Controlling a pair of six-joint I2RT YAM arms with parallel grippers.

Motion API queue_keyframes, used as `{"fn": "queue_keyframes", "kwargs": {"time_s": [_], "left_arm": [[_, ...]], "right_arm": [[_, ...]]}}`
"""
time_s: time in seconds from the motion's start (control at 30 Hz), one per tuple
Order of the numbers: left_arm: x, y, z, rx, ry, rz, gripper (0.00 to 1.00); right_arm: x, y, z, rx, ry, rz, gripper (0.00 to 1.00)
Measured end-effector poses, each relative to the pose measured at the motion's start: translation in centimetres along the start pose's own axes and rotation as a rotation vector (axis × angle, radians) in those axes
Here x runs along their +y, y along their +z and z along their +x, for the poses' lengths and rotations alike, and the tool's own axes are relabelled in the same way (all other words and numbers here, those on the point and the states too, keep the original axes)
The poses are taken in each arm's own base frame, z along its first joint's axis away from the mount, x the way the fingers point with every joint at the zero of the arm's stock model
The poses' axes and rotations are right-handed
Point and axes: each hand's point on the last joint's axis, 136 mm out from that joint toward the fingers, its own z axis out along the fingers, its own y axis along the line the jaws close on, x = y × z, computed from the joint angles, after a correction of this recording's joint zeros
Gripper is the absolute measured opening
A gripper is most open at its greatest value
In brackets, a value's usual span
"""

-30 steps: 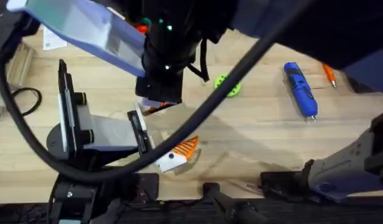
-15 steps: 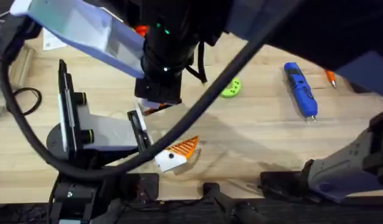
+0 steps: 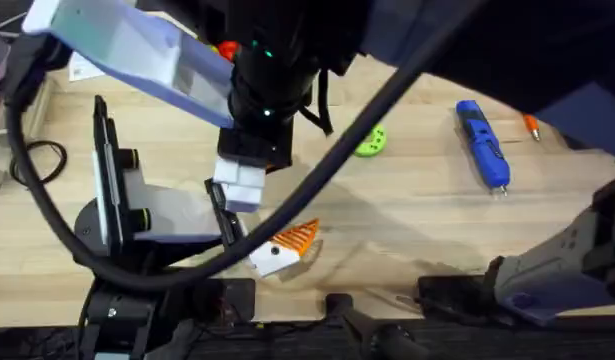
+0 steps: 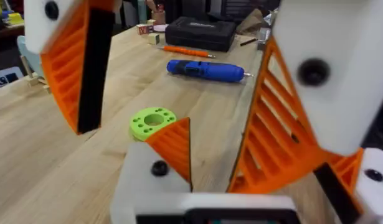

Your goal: Pick up the gripper from the table and insert it into the empty holder that is missing its gripper. Then pick up a screw, insert it into the mounting hole, and use the screwdriver to tighten it. Finally, clean up the table by picking up the vegetable and placing it into the bucket.

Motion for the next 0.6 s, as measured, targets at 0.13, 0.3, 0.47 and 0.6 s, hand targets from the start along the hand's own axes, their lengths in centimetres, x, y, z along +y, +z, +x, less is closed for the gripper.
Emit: {"fn": "queue_keyframes", "kwargs": {"time_s": [0.13,0.3,0.47,0.6], "left_arm": [[0.0,0.0,0.0,0.0,0.0,0.0,0.985],[0.0,0.0,0.0,0.0,0.0,0.0,0.985],[0.0,0.0,0.0,0.0,0.0,0.0,0.987],[0.0,0.0,0.0,0.0,0.0,0.0,0.986]], "right_arm": [[-0.1,0.0,0.0,-0.002,0.001,0.003,0.982],[-0.8,-0.3,-0.1,-0.017,0.028,0.017,0.982],[-3.7,-4.4,1.2,-0.095,0.184,0.085,0.982],[-4.4,-6.5,1.7,-0.136,0.235,0.117,0.983]]}}
